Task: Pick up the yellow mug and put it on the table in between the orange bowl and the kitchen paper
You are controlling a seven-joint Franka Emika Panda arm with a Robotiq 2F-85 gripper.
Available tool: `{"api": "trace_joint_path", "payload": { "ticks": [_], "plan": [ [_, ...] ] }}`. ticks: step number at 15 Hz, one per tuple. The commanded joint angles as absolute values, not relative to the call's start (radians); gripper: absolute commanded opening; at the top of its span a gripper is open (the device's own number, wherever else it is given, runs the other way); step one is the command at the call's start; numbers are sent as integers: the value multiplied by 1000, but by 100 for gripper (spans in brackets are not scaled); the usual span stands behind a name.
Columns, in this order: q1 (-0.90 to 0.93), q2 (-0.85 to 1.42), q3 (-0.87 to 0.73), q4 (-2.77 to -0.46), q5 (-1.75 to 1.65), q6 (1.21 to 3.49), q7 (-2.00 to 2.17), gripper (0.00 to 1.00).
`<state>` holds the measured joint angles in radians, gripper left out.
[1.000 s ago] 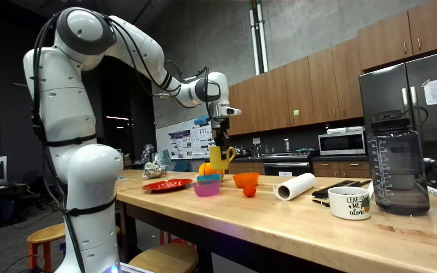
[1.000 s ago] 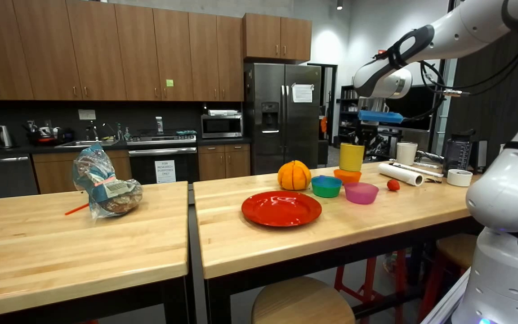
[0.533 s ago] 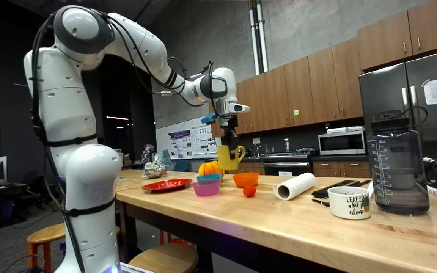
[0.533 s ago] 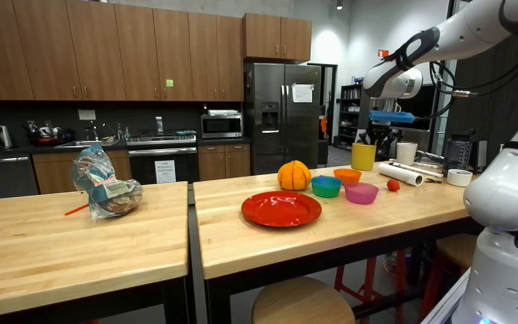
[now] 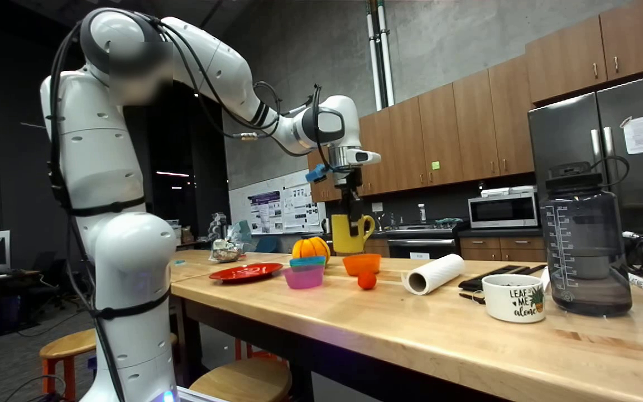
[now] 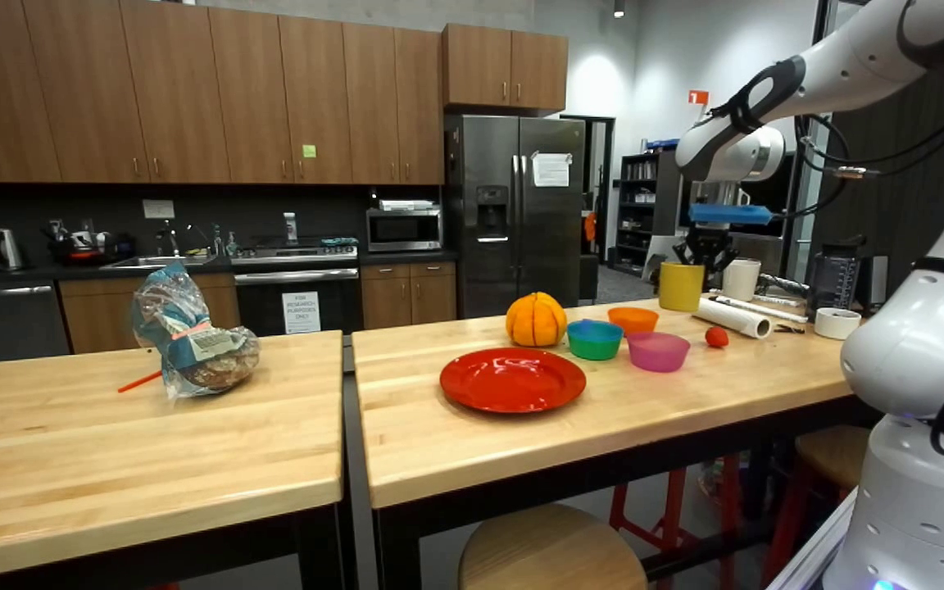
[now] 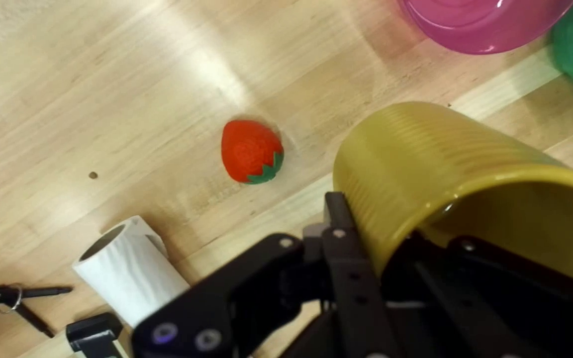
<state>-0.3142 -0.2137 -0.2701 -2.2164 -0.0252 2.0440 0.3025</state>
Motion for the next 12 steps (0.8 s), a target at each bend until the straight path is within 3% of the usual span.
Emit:
{"api": "trace_joint_path", "payload": {
  "ticks": [1,12],
  "plan": [
    [-339,-176,-285,-2158,-51,2023,329,3],
    [-360,-72,-307,-2029,-100,1894,541,3]
  ]
}}
